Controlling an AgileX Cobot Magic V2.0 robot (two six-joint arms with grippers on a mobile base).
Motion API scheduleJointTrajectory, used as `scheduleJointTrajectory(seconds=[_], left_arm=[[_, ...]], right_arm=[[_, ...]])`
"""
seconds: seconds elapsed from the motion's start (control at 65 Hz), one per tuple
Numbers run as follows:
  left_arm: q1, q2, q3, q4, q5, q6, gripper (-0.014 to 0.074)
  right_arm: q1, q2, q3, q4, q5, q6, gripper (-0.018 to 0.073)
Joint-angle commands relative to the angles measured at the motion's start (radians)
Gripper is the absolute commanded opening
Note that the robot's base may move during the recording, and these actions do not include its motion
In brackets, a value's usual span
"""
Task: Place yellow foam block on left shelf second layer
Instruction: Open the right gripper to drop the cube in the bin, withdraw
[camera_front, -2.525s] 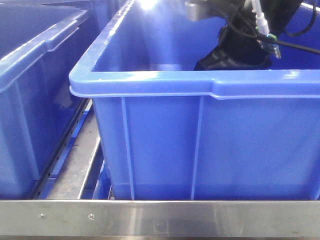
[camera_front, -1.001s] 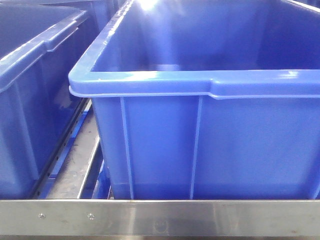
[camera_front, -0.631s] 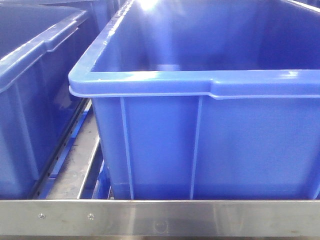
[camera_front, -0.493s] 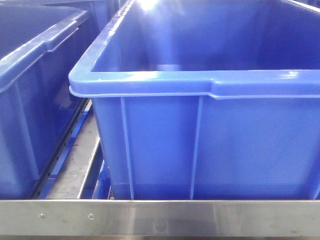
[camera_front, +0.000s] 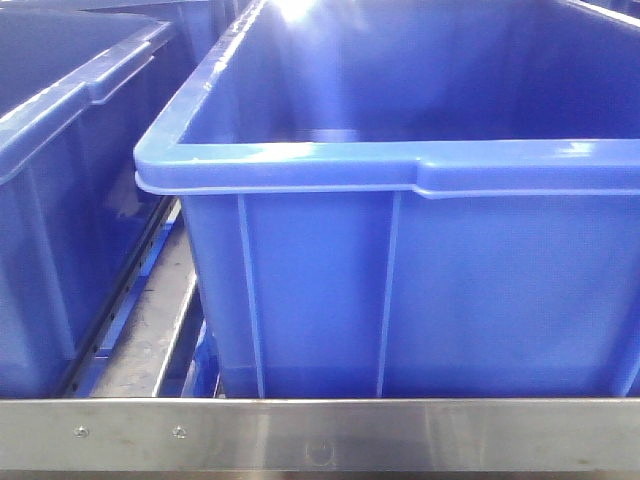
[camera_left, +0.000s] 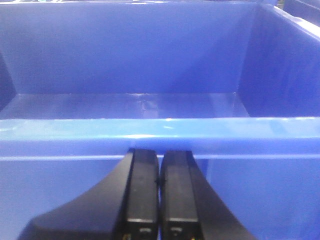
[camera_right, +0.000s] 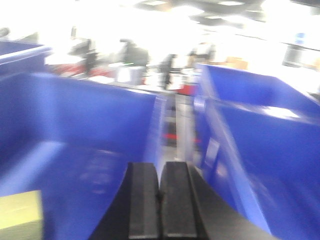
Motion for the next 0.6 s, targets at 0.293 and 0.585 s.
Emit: scheduleJointTrajectory(seconds=[0.293,0.585], left_arm=[[-0.007,-0.014,0.026,-0.003,-0.085,-0.004,0.0136],[-0.007,-0.014,0.026,-0.003,-0.085,-0.004,0.0136]], right_arm=[[-0.041,-0.131,0.144,0.057,-0.004,-0.001,0.0056],[-0.040,-0.131,0.144,0.057,0.029,-0.001,0.0056]])
